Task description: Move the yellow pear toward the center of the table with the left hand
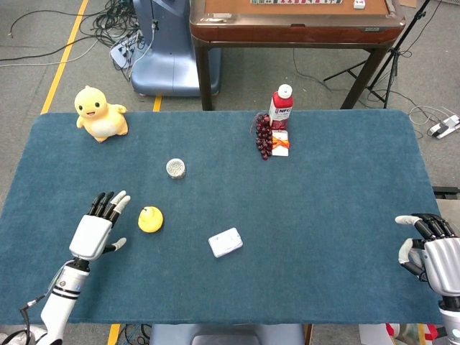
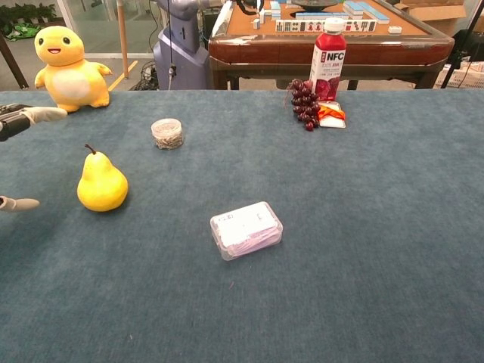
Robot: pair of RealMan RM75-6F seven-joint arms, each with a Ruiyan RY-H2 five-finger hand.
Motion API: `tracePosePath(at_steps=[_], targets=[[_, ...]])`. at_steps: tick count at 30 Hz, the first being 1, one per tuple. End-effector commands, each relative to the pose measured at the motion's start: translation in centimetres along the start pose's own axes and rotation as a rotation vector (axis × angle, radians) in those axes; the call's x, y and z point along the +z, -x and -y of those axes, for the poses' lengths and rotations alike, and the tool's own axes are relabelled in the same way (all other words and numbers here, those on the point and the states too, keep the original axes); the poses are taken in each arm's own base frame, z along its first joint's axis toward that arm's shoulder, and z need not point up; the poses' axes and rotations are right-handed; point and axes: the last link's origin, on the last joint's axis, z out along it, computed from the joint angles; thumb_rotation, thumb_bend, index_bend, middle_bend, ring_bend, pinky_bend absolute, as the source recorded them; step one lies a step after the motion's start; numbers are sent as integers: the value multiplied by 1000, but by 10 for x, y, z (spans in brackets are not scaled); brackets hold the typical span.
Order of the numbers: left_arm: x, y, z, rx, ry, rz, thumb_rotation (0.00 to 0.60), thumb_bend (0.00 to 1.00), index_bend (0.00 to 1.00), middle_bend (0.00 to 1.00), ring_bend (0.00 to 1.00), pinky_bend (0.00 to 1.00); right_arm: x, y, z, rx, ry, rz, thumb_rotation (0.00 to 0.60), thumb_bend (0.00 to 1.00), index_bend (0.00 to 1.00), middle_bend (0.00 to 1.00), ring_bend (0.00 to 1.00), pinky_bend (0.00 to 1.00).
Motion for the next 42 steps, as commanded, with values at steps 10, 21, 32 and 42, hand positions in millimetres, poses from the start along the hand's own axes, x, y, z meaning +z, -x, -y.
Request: tracePosePath(at_steps=[10,21,32,42], targets=[[32,13,-6,8,-31,60,600,0,0,0,0,50,1,0,-1,4,1,4,600,235,568,374,250,260],[56,17,-17,10,-35,62,600,0,0,0,0,50,1,0,-1,3,2,9,600,235,568,374,250,260],[71,18,-38,2,-7,67,600,0,0,0,0,50,2,2,-1,3,3,15,600,235,568,374,250,260],[88,20,-60,22,10,74,600,0,0,0,0,50,2,0,-2,6,2,12,600,235,568,374,250,260]])
